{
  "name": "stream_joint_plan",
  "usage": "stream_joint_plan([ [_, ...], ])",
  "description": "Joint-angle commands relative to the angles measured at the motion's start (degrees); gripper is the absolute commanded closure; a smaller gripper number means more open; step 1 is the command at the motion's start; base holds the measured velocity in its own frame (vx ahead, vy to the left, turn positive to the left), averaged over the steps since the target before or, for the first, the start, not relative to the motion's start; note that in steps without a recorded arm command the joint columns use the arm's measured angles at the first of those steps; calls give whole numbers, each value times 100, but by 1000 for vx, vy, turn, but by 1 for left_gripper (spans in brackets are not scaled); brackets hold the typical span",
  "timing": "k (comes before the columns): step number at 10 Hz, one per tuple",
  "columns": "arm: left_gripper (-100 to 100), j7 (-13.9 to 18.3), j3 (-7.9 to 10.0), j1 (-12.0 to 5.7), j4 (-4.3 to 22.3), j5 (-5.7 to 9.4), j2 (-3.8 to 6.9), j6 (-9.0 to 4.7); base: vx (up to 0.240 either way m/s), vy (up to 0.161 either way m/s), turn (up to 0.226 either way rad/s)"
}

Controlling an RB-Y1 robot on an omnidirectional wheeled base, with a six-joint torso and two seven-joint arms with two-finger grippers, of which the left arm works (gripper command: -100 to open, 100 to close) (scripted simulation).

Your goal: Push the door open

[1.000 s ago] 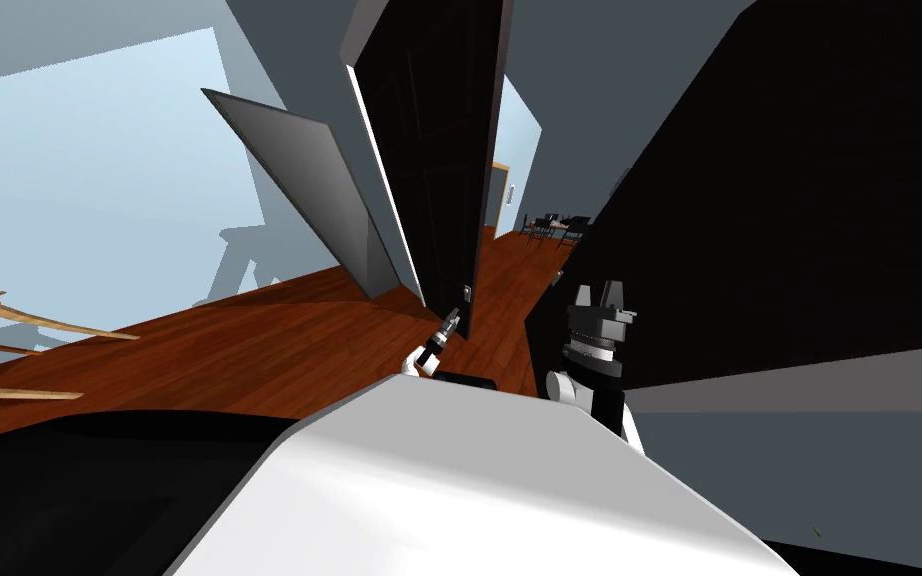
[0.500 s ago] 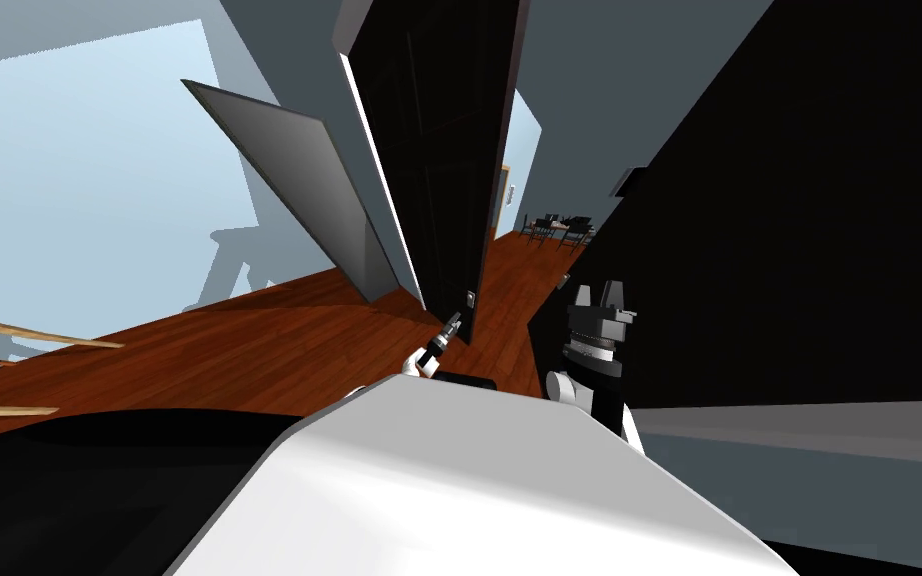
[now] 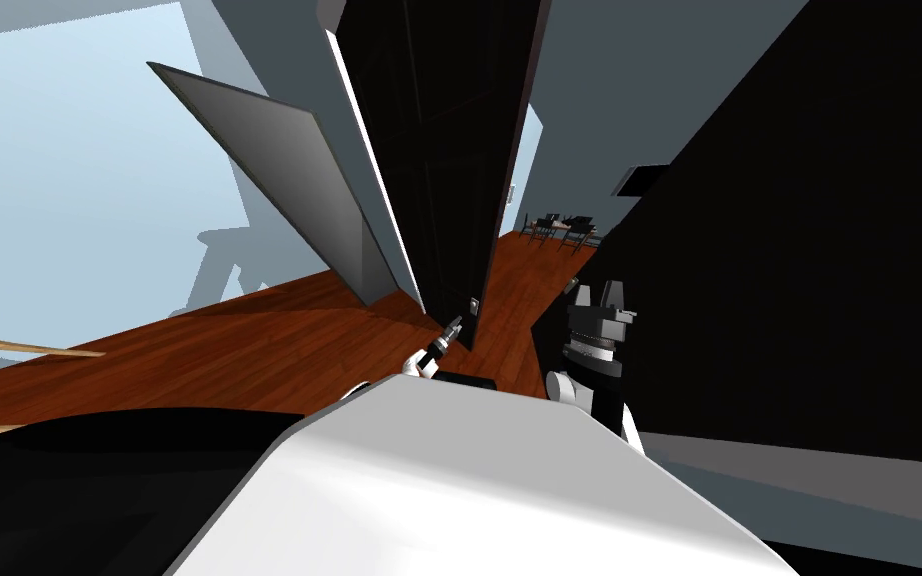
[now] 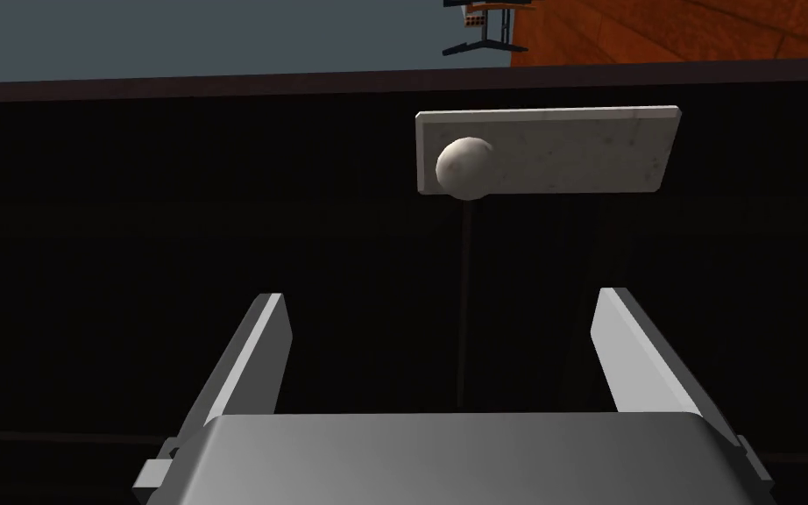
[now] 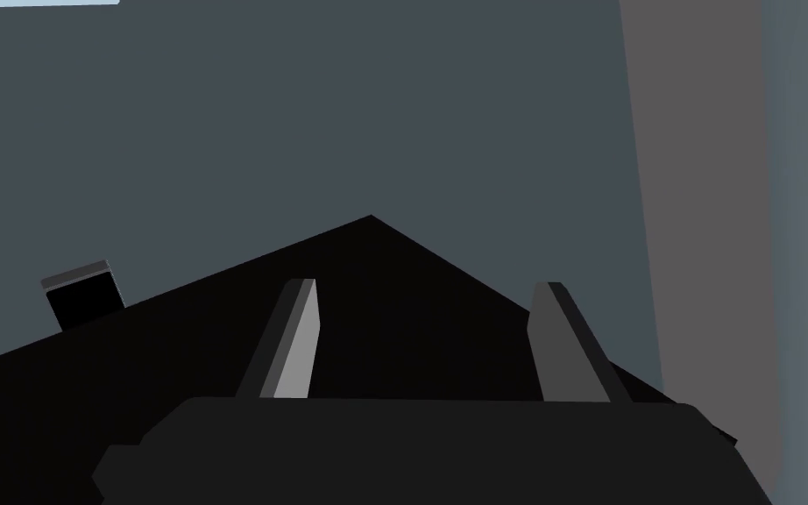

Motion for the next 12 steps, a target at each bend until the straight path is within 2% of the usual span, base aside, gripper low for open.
stream_joint_plan([
  [1,-100,28,-37,-66,182,-10,-10,-50,73,46,-8],
  [3,-100,67,-86,-133,373,-24,-14,-90,101,53,-12],
  [4,-100,63,-73,-106,296,-20,0,-68,42,26,-4],
  [5,-100,39,-56,-99,330,-13,-18,-92,117,-56,-38],
  [12,-100,-88,30,-59,441,21,-107,-166,195,-103,-28],
])
